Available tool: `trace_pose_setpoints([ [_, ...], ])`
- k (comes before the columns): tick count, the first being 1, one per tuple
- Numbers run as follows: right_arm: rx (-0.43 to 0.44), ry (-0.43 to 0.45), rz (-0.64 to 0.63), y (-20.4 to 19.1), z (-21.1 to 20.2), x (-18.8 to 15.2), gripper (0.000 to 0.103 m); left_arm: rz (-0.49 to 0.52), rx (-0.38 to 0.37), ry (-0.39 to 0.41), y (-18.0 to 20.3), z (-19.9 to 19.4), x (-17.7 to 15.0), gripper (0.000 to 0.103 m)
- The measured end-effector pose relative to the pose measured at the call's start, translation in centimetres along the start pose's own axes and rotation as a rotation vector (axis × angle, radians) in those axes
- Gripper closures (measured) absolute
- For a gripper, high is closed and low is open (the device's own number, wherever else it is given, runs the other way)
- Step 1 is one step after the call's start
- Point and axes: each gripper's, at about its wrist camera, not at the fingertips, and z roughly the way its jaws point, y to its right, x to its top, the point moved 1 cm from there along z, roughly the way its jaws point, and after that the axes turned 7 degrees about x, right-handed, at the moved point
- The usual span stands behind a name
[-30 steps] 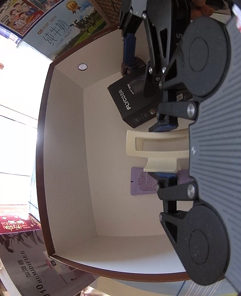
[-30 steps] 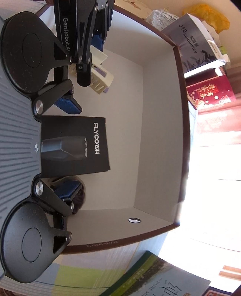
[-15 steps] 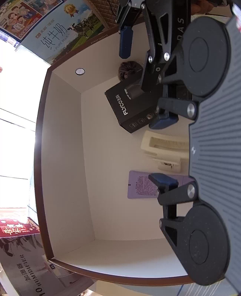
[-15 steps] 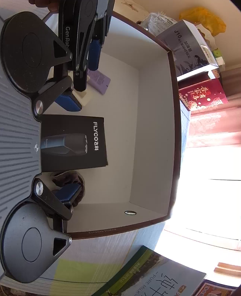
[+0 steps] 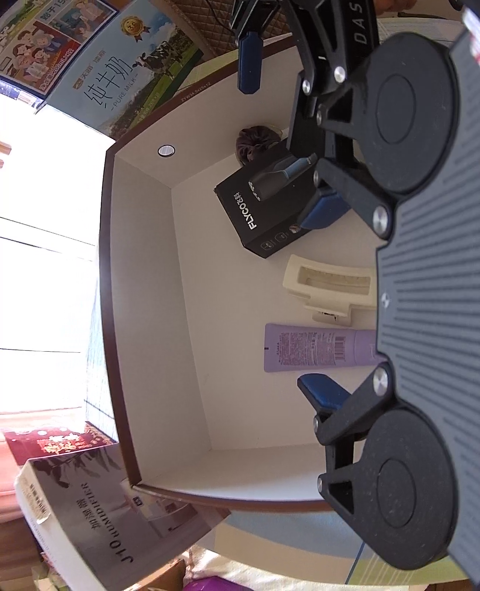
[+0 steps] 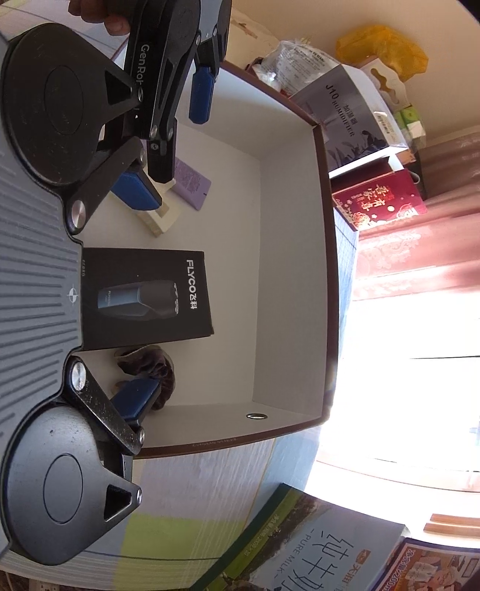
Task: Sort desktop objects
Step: 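Open both tools to release the clip and FLYCO box in the box, then withdraw both tools from the box toward the loose items on the table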
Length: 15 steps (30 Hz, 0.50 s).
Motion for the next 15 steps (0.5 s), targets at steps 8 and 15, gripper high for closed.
trace_pose_setpoints([
  [8,0.017,0.070,0.013,-1.0,-3.2,-0.9,0.002,0.008,0.043,0.053,-0.3,-3.4,-1.1,0.018],
  [15,0.036,0.152,0.021,-2.1,-6.8,-2.5,0.002,0.018,0.064,0.103,-0.2,-7.0,-3.0,0.014],
])
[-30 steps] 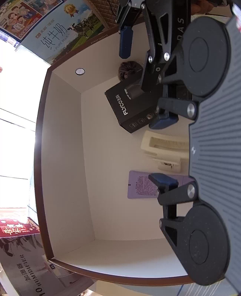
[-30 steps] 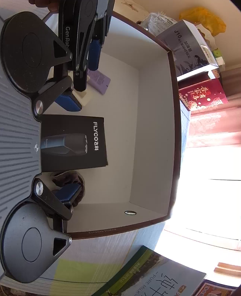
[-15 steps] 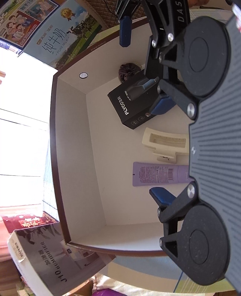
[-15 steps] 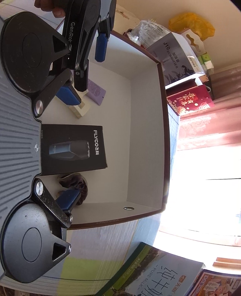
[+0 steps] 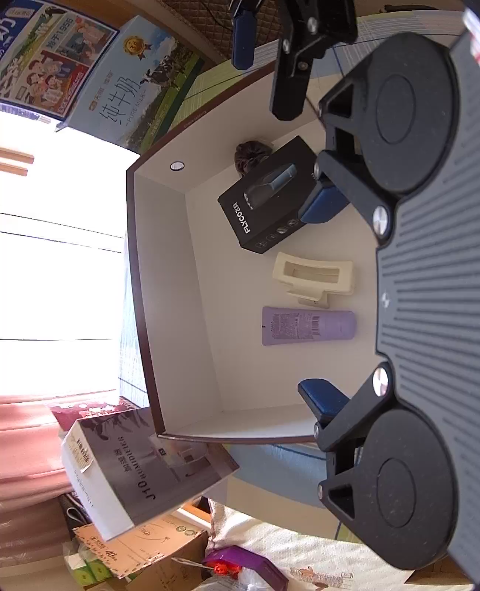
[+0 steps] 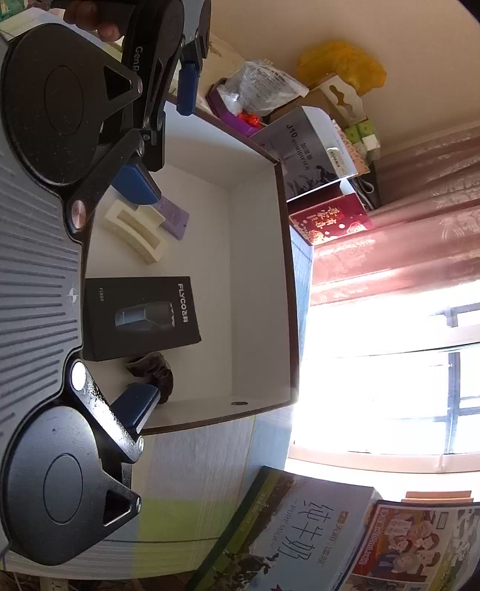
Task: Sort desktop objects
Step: 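Withdraw both tools from the box toward the loose items on the table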
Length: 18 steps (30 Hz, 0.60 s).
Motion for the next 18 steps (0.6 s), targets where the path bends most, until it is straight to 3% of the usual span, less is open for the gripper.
trace_pose_setpoints([
  [18,0.011,0.130,-0.012,-3.4,-8.7,-6.4,0.002,-0.025,-0.005,0.078,-0.1,-8.9,-6.2,0.014],
])
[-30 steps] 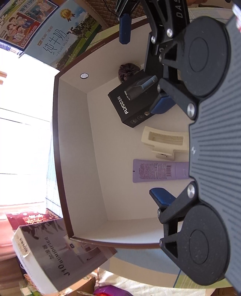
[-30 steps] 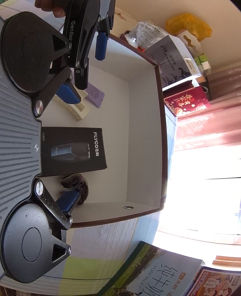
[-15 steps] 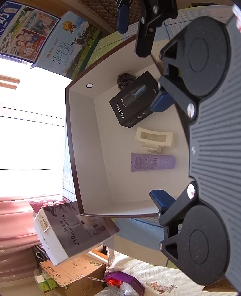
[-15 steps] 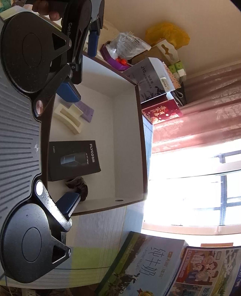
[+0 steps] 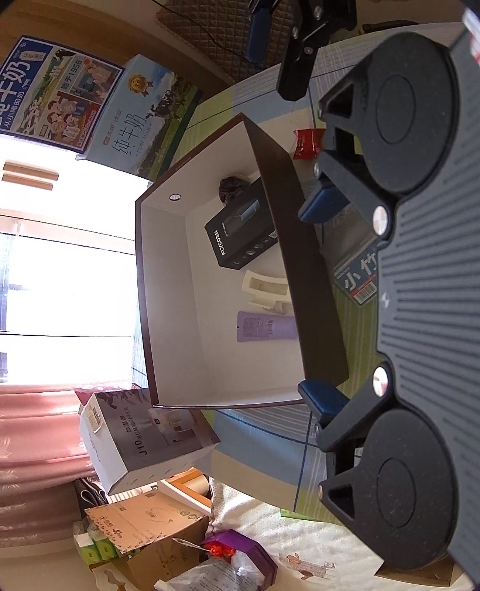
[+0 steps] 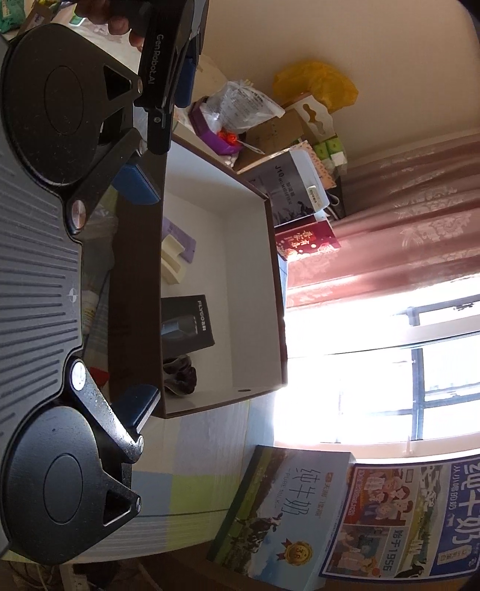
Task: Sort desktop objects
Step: 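Withdraw both tools from the box toward the loose items on the table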
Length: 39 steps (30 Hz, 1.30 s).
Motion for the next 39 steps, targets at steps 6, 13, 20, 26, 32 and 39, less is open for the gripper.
trace_pose_setpoints([
  [6,-0.009,0.015,-0.023,-0.8,-2.5,-1.5,0.002,0.001,-0.003,0.009,0.3,-2.2,-1.8,0.014],
  [13,-0.013,0.007,-0.033,-1.3,-4.8,-3.5,0.002,0.027,-0.012,0.005,1.4,-4.0,-3.9,0.013],
  [20,-0.009,0.002,-0.027,-1.1,-6.5,-4.9,0.002,0.042,-0.013,-0.007,2.4,-4.7,-5.4,0.013],
  [26,-0.002,-0.028,-0.017,-0.9,-7.0,-6.6,0.002,0.039,0.001,-0.024,3.1,-4.8,-6.8,0.013],
  [32,-0.003,-0.063,-0.022,-0.6,-7.1,-8.0,0.002,0.043,0.018,-0.046,3.8,-4.8,-8.1,0.013],
  [39,0.011,-0.107,0.000,-0.1,-6.4,-9.6,0.002,0.037,0.030,-0.107,4.0,-4.0,-9.9,0.013],
])
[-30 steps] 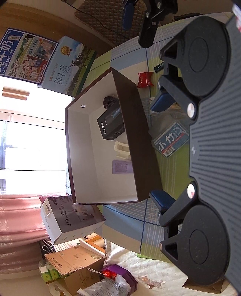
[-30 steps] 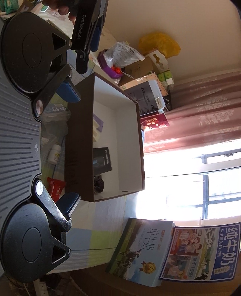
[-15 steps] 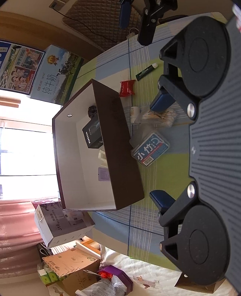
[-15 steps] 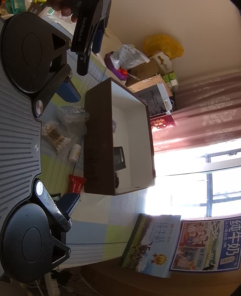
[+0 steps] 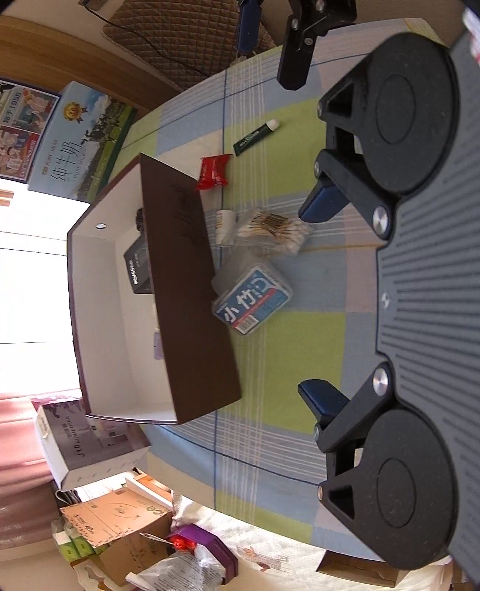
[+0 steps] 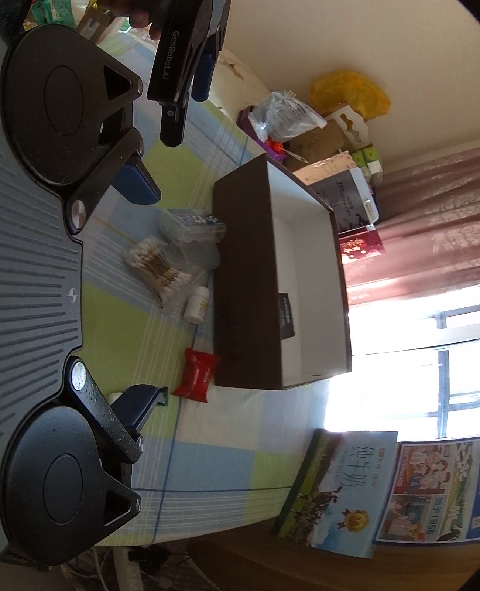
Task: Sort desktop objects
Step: 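Withdraw both tools from the box toward the loose items on the table, then grasp the blue toothpick case with the left tool while the right tool grasps the green lip gel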
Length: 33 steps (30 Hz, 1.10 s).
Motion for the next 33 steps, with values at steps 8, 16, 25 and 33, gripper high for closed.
trace_pose_setpoints([
  [8,-0.009,-0.065,0.014,0.7,1.5,-1.4,0.002,-0.014,0.004,-0.063,0.0,1.6,-1.0,0.013],
  [16,-0.052,-0.099,0.026,1.7,2.7,-2.2,0.002,-0.016,0.009,-0.086,-0.2,3.1,-1.3,0.013],
  [25,-0.105,-0.119,0.051,3.3,4.1,-3.1,0.002,-0.031,-0.004,-0.084,-0.4,4.6,-0.8,0.013],
  [33,-0.167,-0.089,0.080,5.4,5.5,-2.8,0.003,-0.059,-0.019,-0.090,-0.7,6.8,-0.1,0.013],
])
